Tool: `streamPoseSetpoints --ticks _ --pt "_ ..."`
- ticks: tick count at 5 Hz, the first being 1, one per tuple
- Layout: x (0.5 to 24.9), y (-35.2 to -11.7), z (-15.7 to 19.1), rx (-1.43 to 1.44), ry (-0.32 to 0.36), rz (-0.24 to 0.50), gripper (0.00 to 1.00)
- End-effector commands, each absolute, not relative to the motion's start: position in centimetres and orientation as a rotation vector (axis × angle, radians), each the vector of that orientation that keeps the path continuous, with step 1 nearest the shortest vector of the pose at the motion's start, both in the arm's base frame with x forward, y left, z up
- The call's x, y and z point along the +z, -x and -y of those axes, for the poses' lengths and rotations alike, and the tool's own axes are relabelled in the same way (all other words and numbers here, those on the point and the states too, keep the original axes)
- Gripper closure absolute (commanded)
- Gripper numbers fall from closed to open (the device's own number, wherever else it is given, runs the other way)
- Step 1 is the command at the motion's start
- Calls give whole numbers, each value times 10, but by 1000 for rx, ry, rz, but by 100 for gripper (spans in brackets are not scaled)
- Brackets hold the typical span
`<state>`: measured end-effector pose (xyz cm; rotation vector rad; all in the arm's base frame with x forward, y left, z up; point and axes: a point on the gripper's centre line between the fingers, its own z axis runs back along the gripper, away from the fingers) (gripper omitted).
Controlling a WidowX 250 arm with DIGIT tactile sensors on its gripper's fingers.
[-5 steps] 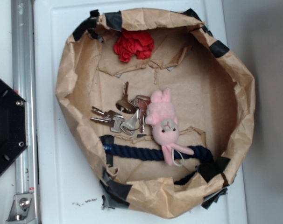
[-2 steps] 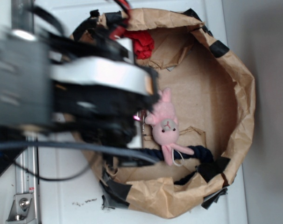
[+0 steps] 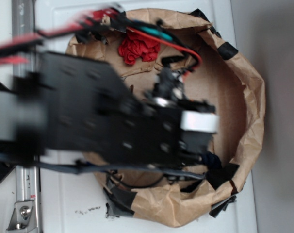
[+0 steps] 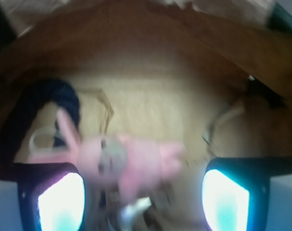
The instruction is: Grab the blue rope.
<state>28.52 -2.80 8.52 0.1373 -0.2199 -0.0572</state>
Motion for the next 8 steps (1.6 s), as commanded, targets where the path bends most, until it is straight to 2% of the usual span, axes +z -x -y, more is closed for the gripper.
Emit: streamPoseSetpoints --ticks 1,2,3,4,5,6,7,8 --pt "67 -317 49 27 -86 259 0" --pt "60 -321 59 60 -46 269 0" --pt "54 -314 71 38 -1 267 0" --pt "43 -299 87 -15 61 238 0" --pt "47 -278 99 -90 92 213 0" --pt "59 -265 101 -117 79 215 0" --pt "73 -268 91 -114 72 229 0" --pt "76 -290 79 -92 50 245 0"
